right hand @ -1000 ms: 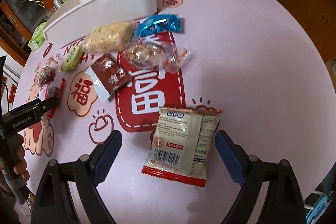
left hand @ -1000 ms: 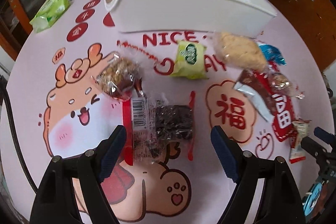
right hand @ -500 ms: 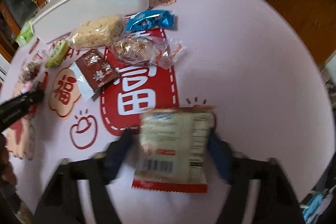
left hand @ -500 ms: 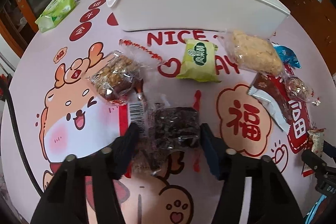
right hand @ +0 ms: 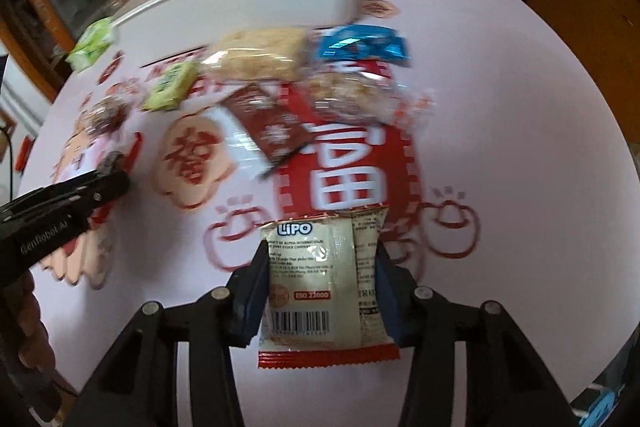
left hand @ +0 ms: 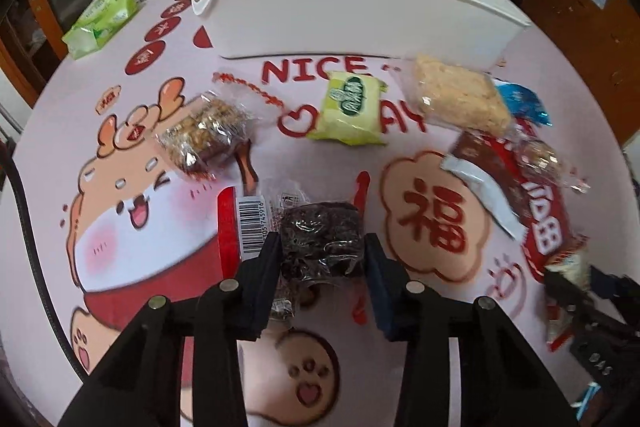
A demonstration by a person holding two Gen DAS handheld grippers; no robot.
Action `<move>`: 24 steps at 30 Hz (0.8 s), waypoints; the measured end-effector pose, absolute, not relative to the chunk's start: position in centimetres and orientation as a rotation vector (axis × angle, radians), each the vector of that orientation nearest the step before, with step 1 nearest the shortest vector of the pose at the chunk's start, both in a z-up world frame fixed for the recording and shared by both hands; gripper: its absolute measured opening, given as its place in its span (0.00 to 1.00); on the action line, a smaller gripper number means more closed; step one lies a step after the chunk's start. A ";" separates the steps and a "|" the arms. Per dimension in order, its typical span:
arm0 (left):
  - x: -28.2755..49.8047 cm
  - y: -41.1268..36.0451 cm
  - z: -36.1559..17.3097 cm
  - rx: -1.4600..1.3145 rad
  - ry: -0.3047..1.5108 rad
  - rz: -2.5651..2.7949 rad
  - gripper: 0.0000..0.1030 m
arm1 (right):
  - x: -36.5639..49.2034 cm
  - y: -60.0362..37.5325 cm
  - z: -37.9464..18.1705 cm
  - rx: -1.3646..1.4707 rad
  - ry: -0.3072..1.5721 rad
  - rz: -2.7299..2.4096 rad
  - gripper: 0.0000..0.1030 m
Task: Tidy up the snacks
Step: 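Grasp the LIPO biscuit pack with the right gripper while the left grasps the dark chocolate pack, then carry the LIPO pack into the tray with the right gripper while the left carries the chocolate pack there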
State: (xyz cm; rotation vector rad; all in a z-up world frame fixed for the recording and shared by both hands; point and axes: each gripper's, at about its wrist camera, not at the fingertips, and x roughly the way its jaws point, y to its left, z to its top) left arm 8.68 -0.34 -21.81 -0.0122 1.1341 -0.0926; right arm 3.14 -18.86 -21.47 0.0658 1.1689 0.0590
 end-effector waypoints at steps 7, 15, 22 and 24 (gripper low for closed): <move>5.3 -0.5 -19.0 -0.016 1.117 -0.158 0.38 | 3.4 -15.5 -18.6 0.035 1.112 0.169 0.46; 5.3 0.1 -13.4 -0.025 1.040 -0.157 0.38 | 5.9 -14.5 -12.8 0.038 0.965 0.213 0.46; 8.1 0.4 -6.9 -0.018 0.924 -0.146 0.38 | 9.7 -15.3 -5.9 0.057 0.793 0.209 0.46; 9.2 0.4 -5.0 -0.018 0.888 -0.141 0.38 | 11.1 -15.8 -3.6 0.058 0.742 0.197 0.46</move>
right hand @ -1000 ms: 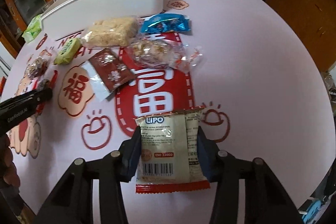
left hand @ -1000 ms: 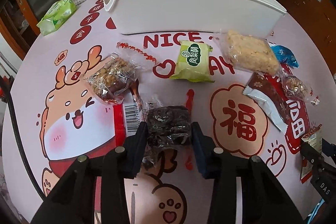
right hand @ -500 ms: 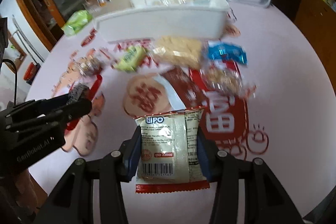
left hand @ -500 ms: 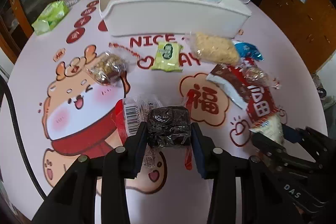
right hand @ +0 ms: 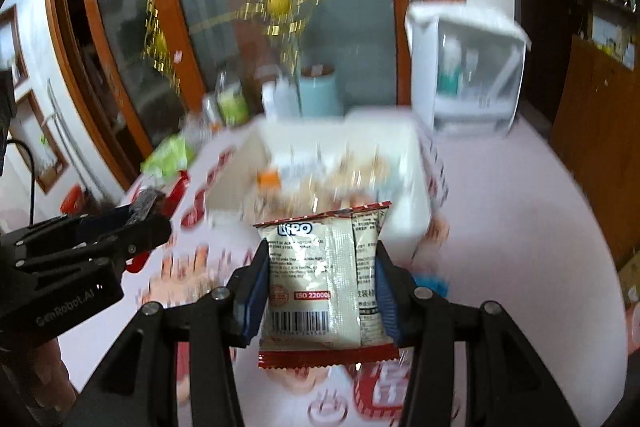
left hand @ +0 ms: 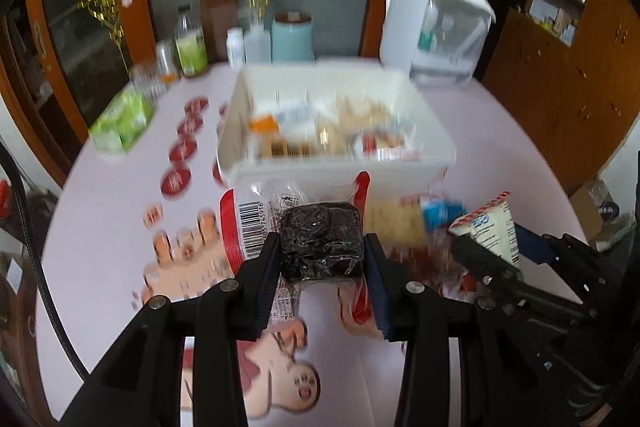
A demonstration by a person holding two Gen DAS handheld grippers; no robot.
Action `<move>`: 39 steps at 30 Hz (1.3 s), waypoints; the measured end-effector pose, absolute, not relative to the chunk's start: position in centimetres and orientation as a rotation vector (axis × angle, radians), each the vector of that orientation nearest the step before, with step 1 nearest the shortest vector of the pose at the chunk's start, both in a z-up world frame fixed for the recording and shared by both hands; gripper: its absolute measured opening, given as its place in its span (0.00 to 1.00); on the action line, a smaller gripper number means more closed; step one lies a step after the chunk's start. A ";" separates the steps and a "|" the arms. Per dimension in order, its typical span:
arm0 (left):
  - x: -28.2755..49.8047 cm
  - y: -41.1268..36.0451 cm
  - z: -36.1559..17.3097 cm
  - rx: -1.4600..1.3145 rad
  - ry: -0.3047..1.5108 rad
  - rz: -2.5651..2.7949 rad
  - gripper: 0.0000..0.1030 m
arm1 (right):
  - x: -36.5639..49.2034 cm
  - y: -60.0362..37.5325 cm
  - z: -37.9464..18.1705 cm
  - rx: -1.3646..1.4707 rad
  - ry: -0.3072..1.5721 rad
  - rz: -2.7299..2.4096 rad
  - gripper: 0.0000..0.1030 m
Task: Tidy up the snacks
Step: 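Carry the LIPO pack into the tray with the right gripper while the left carries the chocolate pack there, then release both packs in the tray and withdraw both grippers toward the remaining snacks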
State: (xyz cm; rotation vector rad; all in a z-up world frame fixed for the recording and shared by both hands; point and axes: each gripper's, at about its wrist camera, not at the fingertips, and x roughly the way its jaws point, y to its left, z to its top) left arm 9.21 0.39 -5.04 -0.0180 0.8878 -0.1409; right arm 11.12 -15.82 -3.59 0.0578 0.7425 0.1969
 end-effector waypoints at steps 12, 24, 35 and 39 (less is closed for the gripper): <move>18.0 1.8 5.8 0.005 0.687 -0.047 0.38 | 20.6 -18.1 5.6 0.088 0.576 0.176 0.47; 27.1 0.8 3.7 -0.003 0.763 -0.022 0.38 | 29.6 -15.9 1.0 0.059 0.725 0.195 0.48; 32.3 1.5 -4.6 -0.016 0.931 0.026 0.39 | 33.9 -14.5 -7.2 0.054 0.935 0.226 0.65; 32.9 2.0 -6.5 -0.029 0.956 0.031 0.71 | 33.7 -14.7 -7.8 0.074 0.926 0.234 0.78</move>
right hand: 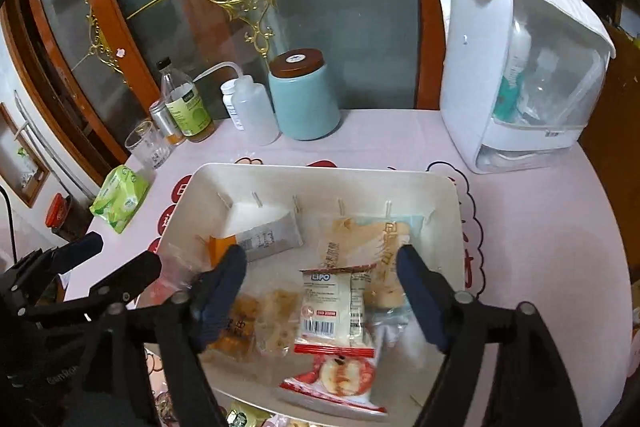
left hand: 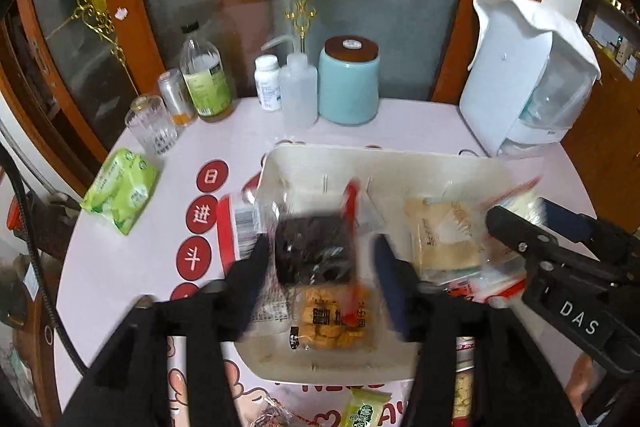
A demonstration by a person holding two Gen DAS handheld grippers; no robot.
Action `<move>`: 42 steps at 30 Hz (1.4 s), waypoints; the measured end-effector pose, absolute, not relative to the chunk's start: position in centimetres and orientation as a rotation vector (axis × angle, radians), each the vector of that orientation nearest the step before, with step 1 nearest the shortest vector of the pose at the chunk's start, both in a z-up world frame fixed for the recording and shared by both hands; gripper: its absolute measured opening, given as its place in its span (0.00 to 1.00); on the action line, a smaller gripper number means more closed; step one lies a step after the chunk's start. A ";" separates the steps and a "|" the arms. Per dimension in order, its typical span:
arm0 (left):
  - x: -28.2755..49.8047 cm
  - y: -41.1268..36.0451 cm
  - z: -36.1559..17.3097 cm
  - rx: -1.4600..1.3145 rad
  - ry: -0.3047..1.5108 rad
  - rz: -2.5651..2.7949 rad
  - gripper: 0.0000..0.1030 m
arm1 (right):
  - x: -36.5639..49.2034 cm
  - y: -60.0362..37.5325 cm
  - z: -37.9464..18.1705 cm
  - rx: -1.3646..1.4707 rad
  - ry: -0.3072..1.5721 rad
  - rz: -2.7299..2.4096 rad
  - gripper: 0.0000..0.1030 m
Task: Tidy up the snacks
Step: 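Release both packs in the tray and withdraw both grippers toward the remaining snacks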
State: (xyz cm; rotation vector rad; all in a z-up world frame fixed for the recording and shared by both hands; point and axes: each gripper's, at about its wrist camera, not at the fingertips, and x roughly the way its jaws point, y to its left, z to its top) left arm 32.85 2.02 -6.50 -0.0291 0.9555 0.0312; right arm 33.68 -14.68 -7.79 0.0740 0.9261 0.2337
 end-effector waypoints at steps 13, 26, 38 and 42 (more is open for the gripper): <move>30.8 4.4 -4.5 -0.049 0.902 0.058 0.78 | 31.5 -14.9 -6.0 0.080 0.909 0.249 0.79; 25.5 4.5 -0.3 -0.028 0.853 0.013 0.79 | 24.2 -15.5 -1.4 0.049 0.865 0.237 0.79; 18.6 4.1 3.7 0.050 0.795 -0.068 0.79 | 17.0 -18.1 1.8 0.055 0.846 0.198 0.79; 17.2 4.4 4.2 0.055 0.794 -0.108 0.79 | 15.3 -18.3 1.3 0.014 0.849 0.202 0.79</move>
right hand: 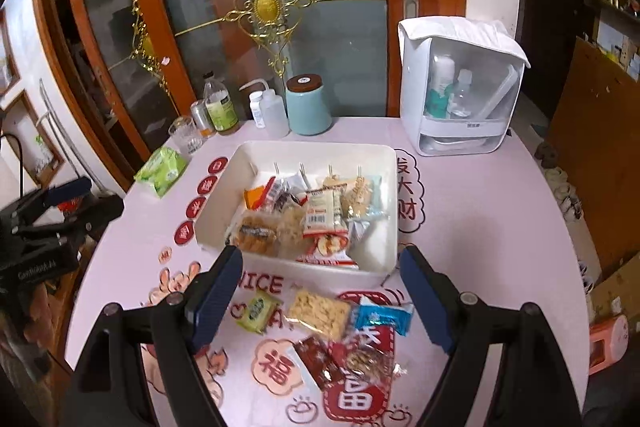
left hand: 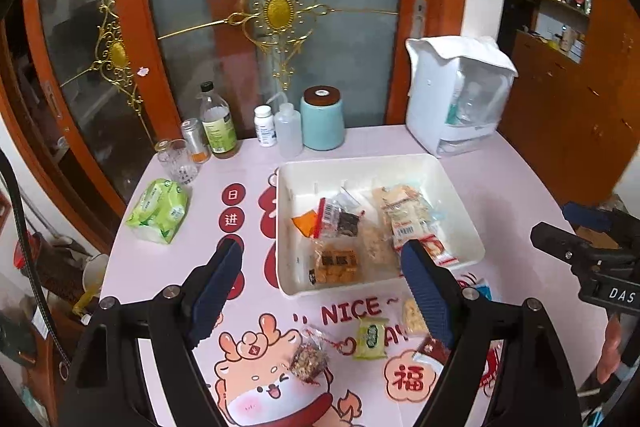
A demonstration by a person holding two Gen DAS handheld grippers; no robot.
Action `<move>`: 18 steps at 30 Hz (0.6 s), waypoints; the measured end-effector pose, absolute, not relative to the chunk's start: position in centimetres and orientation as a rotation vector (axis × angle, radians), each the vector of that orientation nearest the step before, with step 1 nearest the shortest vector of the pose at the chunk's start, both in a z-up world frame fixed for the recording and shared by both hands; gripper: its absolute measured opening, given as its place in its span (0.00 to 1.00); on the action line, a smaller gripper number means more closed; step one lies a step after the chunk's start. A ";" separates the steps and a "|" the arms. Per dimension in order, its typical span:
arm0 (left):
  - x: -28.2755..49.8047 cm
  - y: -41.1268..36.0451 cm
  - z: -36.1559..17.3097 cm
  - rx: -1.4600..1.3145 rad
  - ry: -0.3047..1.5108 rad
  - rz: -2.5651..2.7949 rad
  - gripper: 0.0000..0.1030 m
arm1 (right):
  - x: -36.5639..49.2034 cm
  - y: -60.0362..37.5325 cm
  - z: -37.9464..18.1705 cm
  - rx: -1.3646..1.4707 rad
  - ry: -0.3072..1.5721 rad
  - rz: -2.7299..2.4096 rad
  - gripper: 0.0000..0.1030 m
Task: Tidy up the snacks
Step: 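Release both packs in the tray and withdraw both grippers toward the remaining snacks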
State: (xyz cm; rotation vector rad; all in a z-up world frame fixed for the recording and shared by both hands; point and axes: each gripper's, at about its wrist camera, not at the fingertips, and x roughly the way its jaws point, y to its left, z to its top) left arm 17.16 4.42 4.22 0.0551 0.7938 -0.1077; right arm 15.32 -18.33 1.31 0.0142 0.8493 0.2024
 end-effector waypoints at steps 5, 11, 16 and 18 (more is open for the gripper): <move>15.6 4.6 3.0 0.090 0.802 -0.148 0.79 | 14.3 -18.7 -1.1 -0.013 0.888 0.223 0.79; 15.0 5.2 -1.6 0.121 0.886 -0.191 0.79 | 13.6 -19.4 -6.2 -0.012 0.966 0.273 0.79; 15.0 6.2 -6.8 0.151 0.962 -0.219 0.79 | 13.8 -20.3 -11.1 0.000 1.055 0.283 0.79; 15.2 6.7 -9.0 0.157 0.998 -0.233 0.79 | 13.8 -20.7 -13.1 -0.003 1.080 0.286 0.79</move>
